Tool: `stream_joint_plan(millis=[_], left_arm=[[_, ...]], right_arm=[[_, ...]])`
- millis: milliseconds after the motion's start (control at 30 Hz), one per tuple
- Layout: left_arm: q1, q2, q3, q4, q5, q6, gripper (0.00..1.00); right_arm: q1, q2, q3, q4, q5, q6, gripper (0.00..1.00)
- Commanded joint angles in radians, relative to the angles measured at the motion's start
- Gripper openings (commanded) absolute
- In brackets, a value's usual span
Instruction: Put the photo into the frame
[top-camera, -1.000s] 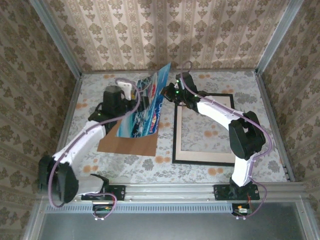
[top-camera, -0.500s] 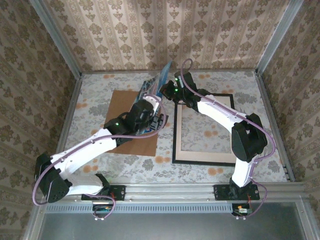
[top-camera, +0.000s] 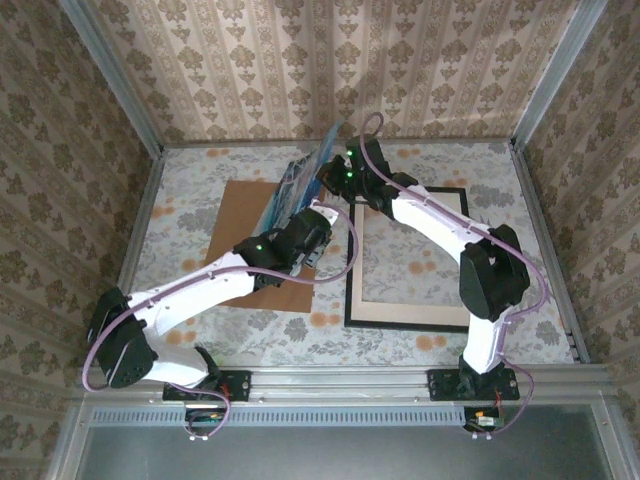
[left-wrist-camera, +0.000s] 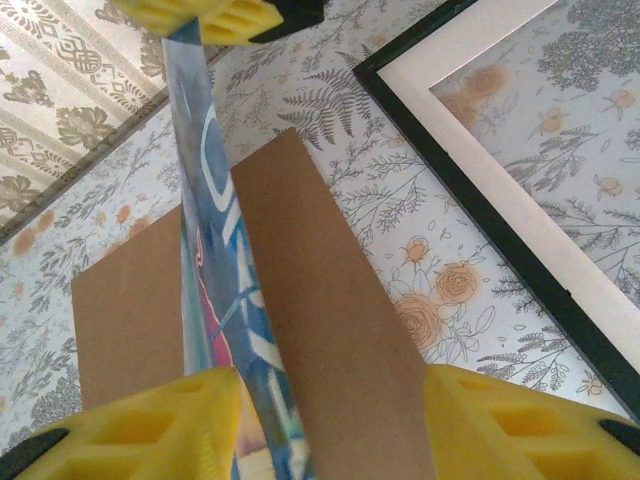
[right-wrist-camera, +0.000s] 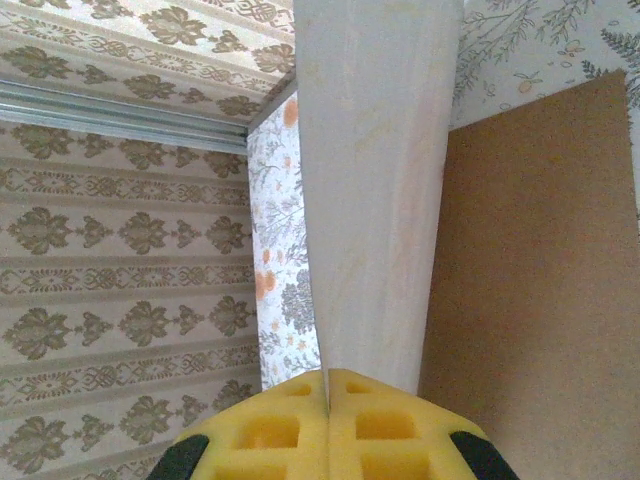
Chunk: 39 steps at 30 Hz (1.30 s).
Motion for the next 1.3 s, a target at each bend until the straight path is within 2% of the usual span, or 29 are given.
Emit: stream_joint_plan(millis=[0, 300, 467, 667, 733, 800, 867, 1000, 1133, 1267], left_arm=[[-0.011, 0.013, 0.041, -0.018, -0.064, 0.046, 0.48], [-0.012, 0.012, 0.044, -0.022, -0.056, 0.050, 0.36], [-0.005, 0.020, 0.048, -0.043, -0.059, 0.039, 0.19], [-0.002, 0.015, 0.050, -0.042, -0.053, 0.029, 0.09], [0.007, 0.009, 0.047, -0.043, -0.049, 0.021, 0.00], [0.021, -0.003, 0.048, -0.051, -0.031, 0.001, 0.00], [0.045, -0.022, 0.048, -0.057, 0.009, -0.022, 0.00], [0.083, -0.077, 0.055, -0.057, 0.089, -0.043, 0.00], [0.118, -0.109, 0.122, -0.081, 0.165, -0.060, 0.00], [0.121, -0.098, 0.238, -0.078, 0.281, -0.074, 0.00]], right_arm=[[0.009, 0.023, 0.039, -0.028, -0.001, 0.010, 0.00], [0.016, 0.042, 0.042, -0.031, 0.004, 0.006, 0.00], [0.016, 0.043, 0.044, -0.036, 0.008, 0.002, 0.00], [0.016, 0.046, 0.045, -0.027, 0.005, 0.006, 0.00], [0.014, 0.040, 0.044, -0.025, 0.002, 0.005, 0.02], [0.008, 0.034, 0.043, -0.015, -0.013, 0.007, 0.13], [-0.009, 0.017, 0.042, -0.007, -0.032, 0.010, 0.33], [-0.069, -0.057, 0.040, 0.007, -0.097, -0.017, 0.60], [-0.151, -0.172, 0.022, 0.028, -0.184, -0.050, 0.78], [-0.259, -0.343, -0.032, 0.007, -0.215, -0.124, 0.85]])
